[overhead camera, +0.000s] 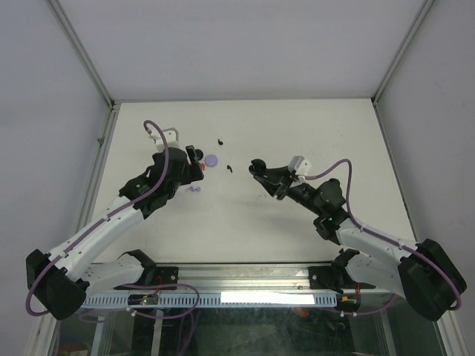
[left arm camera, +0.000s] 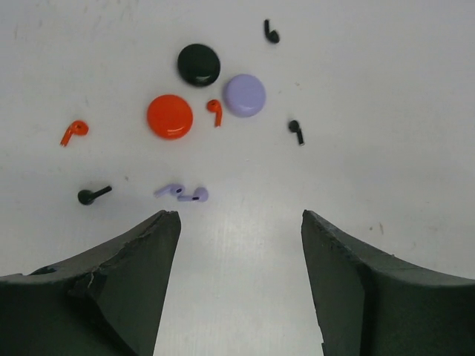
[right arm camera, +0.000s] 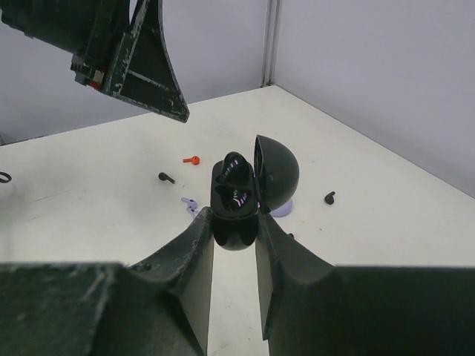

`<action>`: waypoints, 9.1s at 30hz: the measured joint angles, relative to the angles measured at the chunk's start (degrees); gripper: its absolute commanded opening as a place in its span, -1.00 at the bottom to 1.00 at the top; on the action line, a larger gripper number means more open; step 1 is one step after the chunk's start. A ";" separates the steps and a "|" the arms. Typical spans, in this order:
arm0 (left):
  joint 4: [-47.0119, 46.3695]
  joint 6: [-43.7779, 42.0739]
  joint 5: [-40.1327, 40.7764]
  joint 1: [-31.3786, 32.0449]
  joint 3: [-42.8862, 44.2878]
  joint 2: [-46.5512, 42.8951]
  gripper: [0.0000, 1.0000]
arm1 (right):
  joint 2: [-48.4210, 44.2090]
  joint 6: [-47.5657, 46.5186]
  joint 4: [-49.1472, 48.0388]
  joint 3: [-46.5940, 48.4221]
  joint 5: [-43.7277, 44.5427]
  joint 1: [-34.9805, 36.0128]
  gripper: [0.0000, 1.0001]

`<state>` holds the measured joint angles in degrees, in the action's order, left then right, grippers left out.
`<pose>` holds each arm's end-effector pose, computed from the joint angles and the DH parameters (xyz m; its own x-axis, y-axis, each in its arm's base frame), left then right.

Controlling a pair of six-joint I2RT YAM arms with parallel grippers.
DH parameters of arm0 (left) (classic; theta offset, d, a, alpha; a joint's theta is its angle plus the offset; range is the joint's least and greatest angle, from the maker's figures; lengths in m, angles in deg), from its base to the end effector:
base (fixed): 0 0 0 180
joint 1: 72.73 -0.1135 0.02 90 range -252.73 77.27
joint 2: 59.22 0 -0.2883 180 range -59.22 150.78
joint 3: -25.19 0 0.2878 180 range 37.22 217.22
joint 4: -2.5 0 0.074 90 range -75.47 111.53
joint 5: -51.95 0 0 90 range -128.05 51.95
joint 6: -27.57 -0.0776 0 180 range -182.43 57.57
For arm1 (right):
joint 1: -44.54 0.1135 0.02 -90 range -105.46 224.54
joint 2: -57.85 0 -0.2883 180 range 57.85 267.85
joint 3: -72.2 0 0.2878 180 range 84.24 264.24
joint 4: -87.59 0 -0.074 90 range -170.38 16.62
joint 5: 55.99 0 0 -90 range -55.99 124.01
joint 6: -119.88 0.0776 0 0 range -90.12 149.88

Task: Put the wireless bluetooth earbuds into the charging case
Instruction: Pick up the earbud from the center of the board, then place the earbud in the charging case, then close the charging case.

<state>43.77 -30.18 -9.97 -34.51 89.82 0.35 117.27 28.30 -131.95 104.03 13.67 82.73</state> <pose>0.2391 -0.1418 0.3033 -0.5246 -0.1862 -0.8308 -0.0384 0.9800 -0.1954 0.1971 0.1894 0.2588 0.1860 0.1134 -0.9760 -0.8422 0.5300 -0.0989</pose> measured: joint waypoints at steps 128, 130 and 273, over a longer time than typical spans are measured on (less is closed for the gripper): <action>11.80 -13.84 -14.62 -28.22 6.93 36.13 -0.08 | -2.45 -0.28 -0.02 -3.74 0.55 -0.07 -1.00; 11.54 -13.86 -14.67 -28.22 7.17 37.16 -0.10 | -2.45 -0.28 -0.02 -3.74 0.57 -0.07 -1.00; -24.94 -15.08 -27.76 2.84 5.03 0.52 0.51 | 3.50 3.21 1.79 5.77 -9.18 -0.61 -1.00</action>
<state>18.83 -45.26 -37.73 -31.67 94.85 0.87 120.77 31.51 -130.16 109.80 4.49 82.12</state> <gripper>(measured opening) 0.742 0.273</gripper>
